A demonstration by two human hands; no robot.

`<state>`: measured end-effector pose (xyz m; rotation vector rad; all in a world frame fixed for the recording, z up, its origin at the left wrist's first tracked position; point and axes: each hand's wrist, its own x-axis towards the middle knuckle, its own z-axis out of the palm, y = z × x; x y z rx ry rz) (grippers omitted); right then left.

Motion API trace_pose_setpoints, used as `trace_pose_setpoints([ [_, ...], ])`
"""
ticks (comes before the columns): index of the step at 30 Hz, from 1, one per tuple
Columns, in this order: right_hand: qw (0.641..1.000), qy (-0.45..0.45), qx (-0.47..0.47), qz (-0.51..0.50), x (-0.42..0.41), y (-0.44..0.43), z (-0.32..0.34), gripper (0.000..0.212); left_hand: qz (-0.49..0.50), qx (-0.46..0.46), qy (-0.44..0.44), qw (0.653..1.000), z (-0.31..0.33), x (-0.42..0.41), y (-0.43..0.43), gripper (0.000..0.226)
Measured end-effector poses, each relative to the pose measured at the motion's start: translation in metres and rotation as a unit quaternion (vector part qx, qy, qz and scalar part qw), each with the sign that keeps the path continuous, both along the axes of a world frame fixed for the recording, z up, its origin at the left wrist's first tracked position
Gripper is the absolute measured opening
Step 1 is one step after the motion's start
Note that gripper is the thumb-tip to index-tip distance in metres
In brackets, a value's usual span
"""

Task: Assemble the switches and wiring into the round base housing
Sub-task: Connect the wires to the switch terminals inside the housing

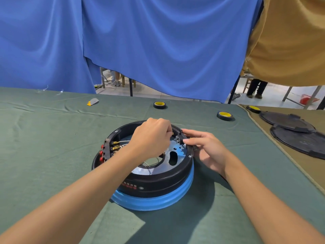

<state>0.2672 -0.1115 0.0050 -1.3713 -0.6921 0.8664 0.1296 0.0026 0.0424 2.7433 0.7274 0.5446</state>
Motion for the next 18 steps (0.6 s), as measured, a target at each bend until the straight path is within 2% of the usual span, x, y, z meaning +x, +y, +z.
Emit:
trace_pose_setpoints([
  [3,1.0,0.015,0.002,-0.016,-0.001,0.008,0.001,0.039,0.014,0.005,-0.001,1.0,-0.004,0.001,-0.002,0.019],
  [5,0.999,-0.008,-0.007,-0.043,-0.005,0.012,-0.001,0.036,0.018,0.001,-0.008,1.0,-0.006,0.002,-0.003,0.019],
  [9,0.975,-0.198,-0.046,-0.092,-0.016,0.015,-0.016,0.034,0.012,-0.057,-0.032,0.998,-0.007,0.0,0.002,0.015],
  [10,0.969,-0.214,-0.047,-0.109,-0.019,0.014,-0.021,0.037,0.009,-0.072,-0.037,0.997,-0.006,0.0,0.005,0.015],
  [15,0.972,-0.175,-0.038,-0.15,-0.023,0.011,-0.031,0.044,-0.005,-0.118,-0.035,0.992,-0.003,0.006,0.012,0.014],
  [18,0.974,-0.177,-0.025,-0.14,-0.023,0.011,-0.032,0.037,0.002,-0.106,-0.046,0.993,-0.01,0.01,0.009,0.013],
])
